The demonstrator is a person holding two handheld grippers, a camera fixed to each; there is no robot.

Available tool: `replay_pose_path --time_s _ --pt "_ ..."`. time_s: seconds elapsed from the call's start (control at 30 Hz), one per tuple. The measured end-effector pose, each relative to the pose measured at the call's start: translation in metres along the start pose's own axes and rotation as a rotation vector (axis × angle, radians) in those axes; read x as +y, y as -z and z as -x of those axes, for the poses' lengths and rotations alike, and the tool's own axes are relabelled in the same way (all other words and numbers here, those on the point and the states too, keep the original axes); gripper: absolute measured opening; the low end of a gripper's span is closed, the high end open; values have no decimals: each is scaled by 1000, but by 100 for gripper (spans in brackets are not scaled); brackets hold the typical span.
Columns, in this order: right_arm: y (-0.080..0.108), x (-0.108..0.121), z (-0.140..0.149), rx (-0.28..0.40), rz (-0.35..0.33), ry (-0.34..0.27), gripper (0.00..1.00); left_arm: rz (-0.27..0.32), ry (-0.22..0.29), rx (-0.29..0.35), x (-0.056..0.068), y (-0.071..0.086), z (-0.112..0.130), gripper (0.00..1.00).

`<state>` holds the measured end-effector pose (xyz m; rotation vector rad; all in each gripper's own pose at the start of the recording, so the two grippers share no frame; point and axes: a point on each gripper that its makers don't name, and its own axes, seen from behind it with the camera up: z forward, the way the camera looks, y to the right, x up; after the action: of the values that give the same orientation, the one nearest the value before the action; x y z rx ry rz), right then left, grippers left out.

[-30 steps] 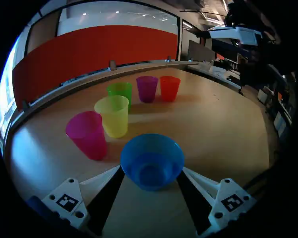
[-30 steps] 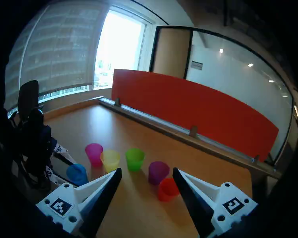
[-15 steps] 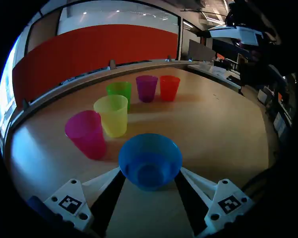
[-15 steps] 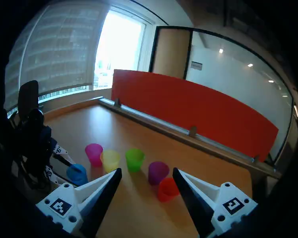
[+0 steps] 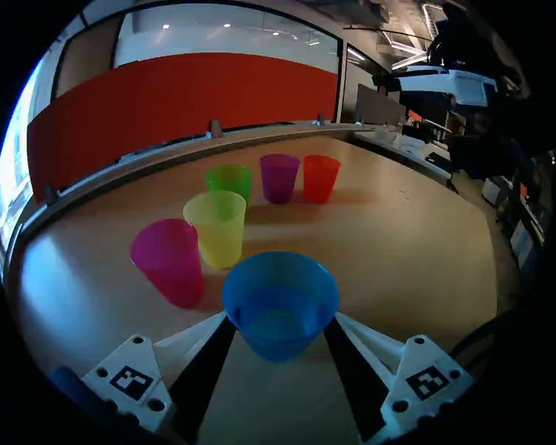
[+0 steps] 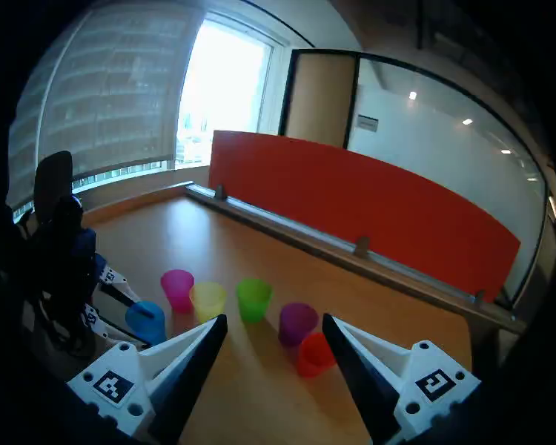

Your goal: Pour water

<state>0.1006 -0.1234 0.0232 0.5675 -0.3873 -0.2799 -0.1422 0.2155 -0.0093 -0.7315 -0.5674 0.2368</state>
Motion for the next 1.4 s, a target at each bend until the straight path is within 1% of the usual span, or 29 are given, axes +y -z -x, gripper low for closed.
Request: replay_pose_path --time_s 0.17,0.37,0.67,0.87,1.07,1.27,1.4 --pt "-2 -2 0 4 -3 2 99 -6 -1 25 0 12 -16 81" --pt "-7 -5 -2 13 -9 -9 100 -26 0 59 -4 34 -39 81" --pt "-18 -13 3 13 -30 -16 99 -71 0 91 -8 65 -69 81" --pt "-30 -17 9 9 -45 -30 99 -104 19 133 -10 86 -90 80" --pt "-44 -18 21 -10 -57 -36 100 -133 45 161 -12 105 -106 80" --pt "-58 -20 32 -30 -70 -30 99 -164 76 171 -15 119 -115 81" --pt "-67 -22 37 -39 -80 -26 99 -186 92 163 -18 126 -116 81"
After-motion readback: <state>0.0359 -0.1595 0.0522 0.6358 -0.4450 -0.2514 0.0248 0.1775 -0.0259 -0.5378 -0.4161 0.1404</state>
